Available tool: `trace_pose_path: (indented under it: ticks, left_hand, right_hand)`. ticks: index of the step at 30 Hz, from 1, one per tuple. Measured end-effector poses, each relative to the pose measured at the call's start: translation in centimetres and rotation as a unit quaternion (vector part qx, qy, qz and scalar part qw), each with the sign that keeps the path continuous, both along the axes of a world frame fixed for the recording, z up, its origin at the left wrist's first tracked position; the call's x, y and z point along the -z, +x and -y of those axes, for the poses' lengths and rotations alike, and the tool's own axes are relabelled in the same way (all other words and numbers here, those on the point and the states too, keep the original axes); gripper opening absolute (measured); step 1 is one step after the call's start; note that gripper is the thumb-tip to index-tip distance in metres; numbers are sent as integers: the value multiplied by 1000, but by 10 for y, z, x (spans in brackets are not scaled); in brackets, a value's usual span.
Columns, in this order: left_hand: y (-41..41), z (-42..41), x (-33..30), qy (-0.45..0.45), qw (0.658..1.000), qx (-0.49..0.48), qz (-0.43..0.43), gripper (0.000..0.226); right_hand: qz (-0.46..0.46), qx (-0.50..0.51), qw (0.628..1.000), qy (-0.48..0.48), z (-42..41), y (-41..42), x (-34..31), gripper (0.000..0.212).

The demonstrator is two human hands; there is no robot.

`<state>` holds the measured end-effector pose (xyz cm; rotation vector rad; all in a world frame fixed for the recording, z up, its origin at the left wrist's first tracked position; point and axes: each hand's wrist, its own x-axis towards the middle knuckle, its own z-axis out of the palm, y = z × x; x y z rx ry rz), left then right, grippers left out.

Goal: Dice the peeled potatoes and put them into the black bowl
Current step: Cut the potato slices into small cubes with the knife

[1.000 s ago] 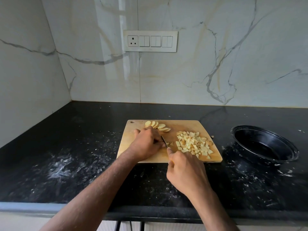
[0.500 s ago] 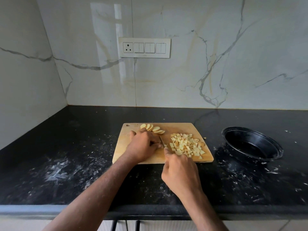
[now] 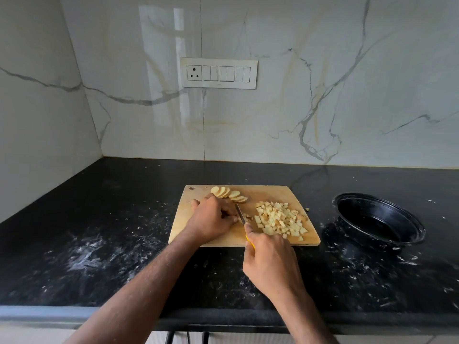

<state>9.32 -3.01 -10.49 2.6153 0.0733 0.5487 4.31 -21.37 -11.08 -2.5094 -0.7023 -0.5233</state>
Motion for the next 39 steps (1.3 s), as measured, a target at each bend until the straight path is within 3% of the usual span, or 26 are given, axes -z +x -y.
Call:
trace_pose_path:
  ticks: [10,17,20,23,30,34,39]
  left_hand:
    - [-2,2,-4,-11,1000,10,-5,7]
    - [3,0,0,-21,1000,8,-16,4]
    - [3,1,0,-22,1000,9,-18,8]
    - [4,1,2,-29,999,-7,-16,8]
    - [2,5,1,-12,999,-30,-15,7]
    - [-1,7,-1,-5,999,-30,-24,8]
    - [-3,3,-5,-35,999,-3,-5,12]
  right_hand:
    - [-38,-1,999,-23,0,8,0,42]
    - [-109,-29,994,-14,5,28,-6,16]
    - [-77,-8,996,-38,-3,21,-5,37]
    - [-57,1,997,-50,-6,14,-6,42]
    - [-122,-17,992,-12,9,3,1,32]
    - [-124,-20,992,2,27,-7,-4,35]
    - [-102,-18,990,94,38,-13,-15,33]
